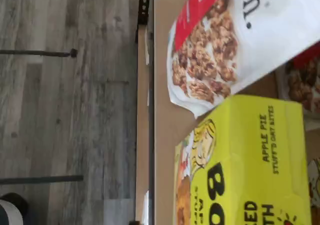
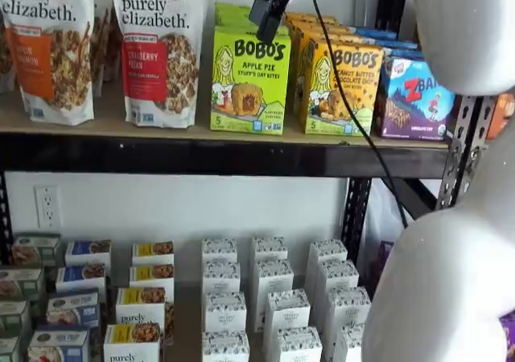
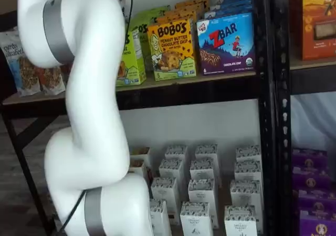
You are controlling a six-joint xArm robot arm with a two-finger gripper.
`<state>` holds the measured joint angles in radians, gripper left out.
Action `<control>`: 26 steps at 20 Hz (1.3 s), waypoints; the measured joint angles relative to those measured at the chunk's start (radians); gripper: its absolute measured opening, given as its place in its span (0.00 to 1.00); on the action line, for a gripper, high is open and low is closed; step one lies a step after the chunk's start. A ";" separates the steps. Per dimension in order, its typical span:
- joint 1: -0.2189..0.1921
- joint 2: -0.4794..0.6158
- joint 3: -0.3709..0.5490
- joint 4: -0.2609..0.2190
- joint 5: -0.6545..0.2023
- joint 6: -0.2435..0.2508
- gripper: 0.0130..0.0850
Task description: Pick the green box on the top shelf, the fourth from the left
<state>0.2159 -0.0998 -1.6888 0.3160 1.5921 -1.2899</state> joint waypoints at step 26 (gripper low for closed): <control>0.000 0.084 -0.029 -0.068 -0.001 -0.025 1.00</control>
<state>0.2158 -0.0157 -1.7176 0.2475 1.5913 -1.3149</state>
